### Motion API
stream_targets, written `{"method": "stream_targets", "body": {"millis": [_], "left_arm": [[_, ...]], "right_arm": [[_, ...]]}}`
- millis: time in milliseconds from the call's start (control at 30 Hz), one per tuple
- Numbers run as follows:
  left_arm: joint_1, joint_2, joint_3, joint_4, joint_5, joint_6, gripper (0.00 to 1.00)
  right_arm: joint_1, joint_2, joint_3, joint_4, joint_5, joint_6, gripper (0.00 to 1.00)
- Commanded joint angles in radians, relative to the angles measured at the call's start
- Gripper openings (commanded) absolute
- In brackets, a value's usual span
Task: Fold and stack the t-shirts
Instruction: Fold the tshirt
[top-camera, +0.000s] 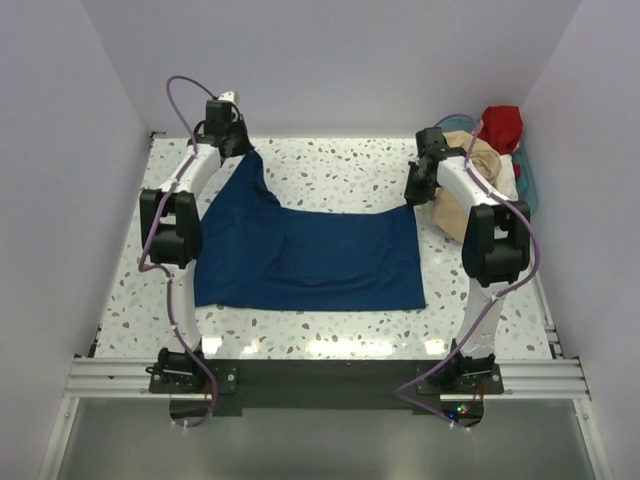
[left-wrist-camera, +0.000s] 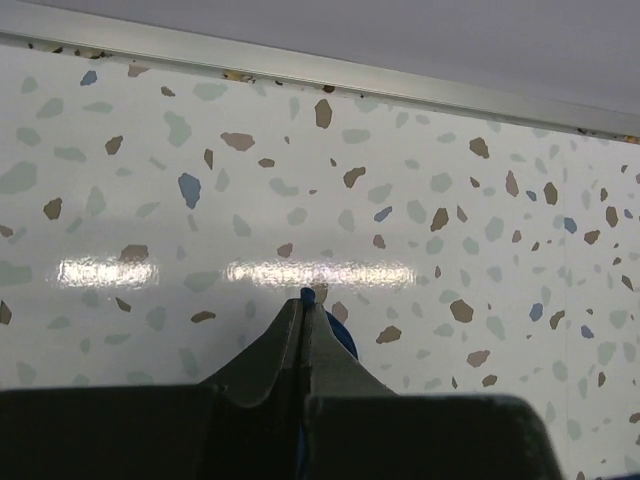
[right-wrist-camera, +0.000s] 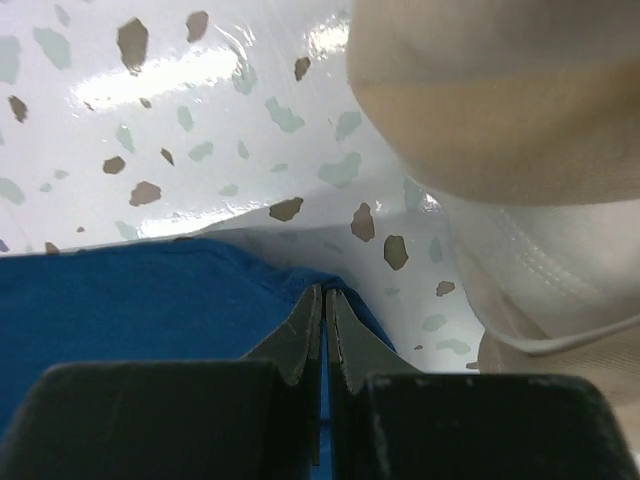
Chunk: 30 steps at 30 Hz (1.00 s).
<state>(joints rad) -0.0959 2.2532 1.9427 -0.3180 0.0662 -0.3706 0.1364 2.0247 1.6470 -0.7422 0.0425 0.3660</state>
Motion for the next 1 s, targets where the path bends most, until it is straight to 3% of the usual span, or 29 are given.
{"method": "stream_targets", "body": {"millis": [0, 233, 533, 833, 967], "left_arm": [[0.015, -0.059, -0.003, 0.053, 0.073, 0.041, 0.00], [0.015, -0.395, -0.407, 0.169, 0.113, 0.078, 0.00], [0.015, -0.800, -0.885, 0.160, 0.061, -0.002, 0.00], [0.016, -1.125, -1.149, 0.030, -0.012, -0.102, 0.00], [0.015, -1.260, -1.183, -0.033, -0.042, -0.146, 0.00]], "right_arm": [[-0.001, -0.001, 0.086, -0.045, 0.019, 0.002, 0.00], [-0.001, -0.078, 0.019, -0.031, -0.018, -0.025, 0.00], [-0.003, -0.222, -0.156, -0.014, -0.023, -0.053, 0.00], [-0.003, -0.320, -0.292, -0.009, -0.012, -0.055, 0.00], [-0.003, -0.357, -0.332, -0.011, -0.009, -0.056, 0.00]]}}
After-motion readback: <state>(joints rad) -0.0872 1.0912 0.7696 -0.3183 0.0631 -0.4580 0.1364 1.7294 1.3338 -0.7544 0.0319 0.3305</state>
